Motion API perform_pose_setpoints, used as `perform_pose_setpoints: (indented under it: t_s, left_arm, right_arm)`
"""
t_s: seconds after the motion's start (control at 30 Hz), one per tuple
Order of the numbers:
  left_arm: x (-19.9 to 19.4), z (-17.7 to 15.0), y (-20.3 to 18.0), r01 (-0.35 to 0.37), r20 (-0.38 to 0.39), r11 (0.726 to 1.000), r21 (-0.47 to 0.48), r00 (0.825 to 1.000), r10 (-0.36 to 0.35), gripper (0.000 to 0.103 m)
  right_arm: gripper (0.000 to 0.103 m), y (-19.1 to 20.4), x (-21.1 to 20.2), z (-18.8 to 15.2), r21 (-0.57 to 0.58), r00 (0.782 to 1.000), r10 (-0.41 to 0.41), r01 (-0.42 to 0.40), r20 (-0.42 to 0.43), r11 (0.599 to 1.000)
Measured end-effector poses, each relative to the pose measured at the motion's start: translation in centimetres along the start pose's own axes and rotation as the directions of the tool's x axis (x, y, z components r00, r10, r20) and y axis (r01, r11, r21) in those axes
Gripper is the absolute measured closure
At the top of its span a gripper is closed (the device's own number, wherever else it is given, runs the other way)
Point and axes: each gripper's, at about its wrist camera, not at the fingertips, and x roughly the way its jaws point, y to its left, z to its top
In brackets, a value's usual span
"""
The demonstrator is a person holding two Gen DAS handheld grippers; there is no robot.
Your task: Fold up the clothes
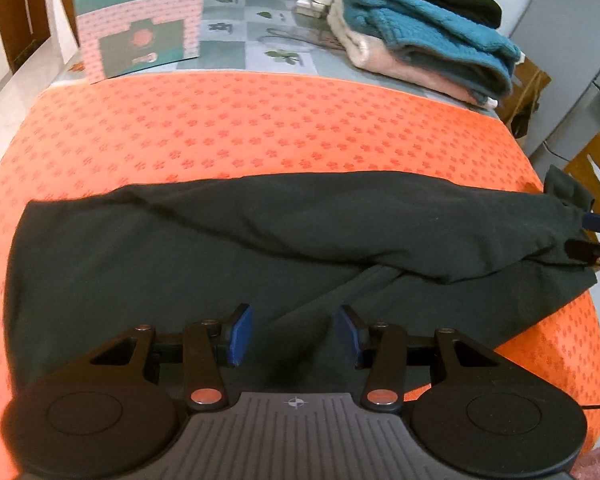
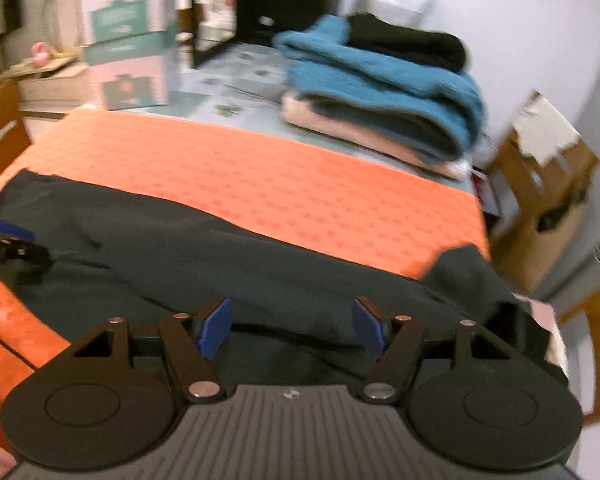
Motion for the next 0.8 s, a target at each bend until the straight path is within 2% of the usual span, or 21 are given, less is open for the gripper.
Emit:
perform_pose_setpoints:
  t_s: [0.13, 0.2, 0.33, 0.43, 0.63, 0.73, 0.77, 0.8]
  left_arm:
    - [-0.4, -0.7, 0.3, -0.005, -0.001, 1.0, -0.008, 1.0, 0.005, 0.053]
    - [-0.5, -0.8, 0.5, -0.009, -0.002, 1.0, -0.009, 1.0, 0.009, 0.053]
    - [-0.5, -1.0, 0.8, -0.013, -0.001, 1.0, -0.008, 1.0, 0.013, 0.053]
    - [-0.5, -1.2, 0.8, -0.003, -0.001, 1.0, -0.012, 1.0, 0.003, 0.053]
    - [0.0, -1.5, 0.4, 0.03, -0.011, 1.0, 0.006, 0.999, -0.03, 0.053]
    - [0.5, -1.7, 0.3, 0.034, -0.023, 0.999, 0.012, 0.999, -0.034, 0.053]
    - [0.7, -1.8, 0.3, 0.035, -0.028, 0.999, 0.012, 0.999, -0.034, 0.053]
    - [0.8, -1.8, 0.3, 0.035, -0.033, 0.999, 0.011, 0.999, -0.035, 0.053]
  right_arm:
    - [0.034, 2.7, 1.1, 0.6, -0.055, 0.997, 0.071, -0.07, 0.008, 0.996]
    - [0.042, 4.1, 1.7, 0.7, -0.086, 0.995, 0.098, -0.098, -0.001, 0.991]
    - [0.053, 6.8, 3.0, 1.0, -0.159, 0.989, 0.148, -0.149, -0.016, 0.976]
    - [0.054, 8.9, 3.9, 1.2, -0.243, 0.985, 0.172, -0.173, -0.022, 0.954]
    - [0.055, 12.2, 6.0, 1.5, -0.419, 0.986, 0.164, -0.164, -0.037, 0.893]
    - [0.059, 13.6, 7.2, 0.9, -0.518, 0.992, 0.125, -0.125, -0.035, 0.846]
    - [0.065, 13.8, 7.5, 0.6, -0.553, 0.994, 0.103, -0.101, -0.027, 0.827]
    - [0.078, 14.1, 7.8, 0.3, -0.587, 0.997, 0.08, -0.074, -0.016, 0.806]
